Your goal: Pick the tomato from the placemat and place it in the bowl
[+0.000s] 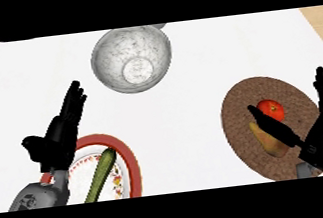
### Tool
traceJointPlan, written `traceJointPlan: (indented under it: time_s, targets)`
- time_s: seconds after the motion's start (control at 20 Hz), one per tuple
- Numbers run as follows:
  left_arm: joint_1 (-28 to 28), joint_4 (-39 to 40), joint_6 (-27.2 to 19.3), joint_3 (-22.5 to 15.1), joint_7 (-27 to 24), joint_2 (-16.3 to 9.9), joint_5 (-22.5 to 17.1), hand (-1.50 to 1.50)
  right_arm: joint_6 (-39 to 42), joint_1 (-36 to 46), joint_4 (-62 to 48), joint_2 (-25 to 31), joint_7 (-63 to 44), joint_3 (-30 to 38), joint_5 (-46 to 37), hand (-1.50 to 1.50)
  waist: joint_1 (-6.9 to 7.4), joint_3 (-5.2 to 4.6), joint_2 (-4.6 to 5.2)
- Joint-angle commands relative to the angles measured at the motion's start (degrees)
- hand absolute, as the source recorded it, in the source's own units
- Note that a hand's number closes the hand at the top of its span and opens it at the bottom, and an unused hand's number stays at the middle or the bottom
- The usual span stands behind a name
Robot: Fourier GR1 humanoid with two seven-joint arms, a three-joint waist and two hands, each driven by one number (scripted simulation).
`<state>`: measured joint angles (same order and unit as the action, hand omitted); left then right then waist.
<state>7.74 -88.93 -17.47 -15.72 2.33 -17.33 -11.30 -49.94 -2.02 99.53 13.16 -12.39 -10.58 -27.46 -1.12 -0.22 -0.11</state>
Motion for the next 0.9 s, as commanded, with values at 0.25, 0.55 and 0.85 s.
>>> traceJointPlan:
  time_s: [0.25, 0.55, 0.85]
  targets:
    - [0.0, 1.6, 1.2, -0.3, -1.8, 1.7, 1.3, 0.0, 18.6, 3.8, 13.1, 2.0, -35.9, 3.0, -19.3, -1.5, 0.8, 0.04, -0.06]
    - [3.9, 4.7, 2.0, 1.7, -1.0, 2.0, 1.2, 0.0, 31.7, 8.9, 12.6, 2.4, -49.1, 4.5, -15.7, -1.5, 0.83, 0.12, 0.19]
    - [1.7, 0.4, 3.1, 2.6, 1.2, 1.2, 1.1, 0.0, 36.3, 10.0, 9.7, -0.4, -53.9, 4.4, -14.5, -1.5, 1.34, 0.19, 0.08]
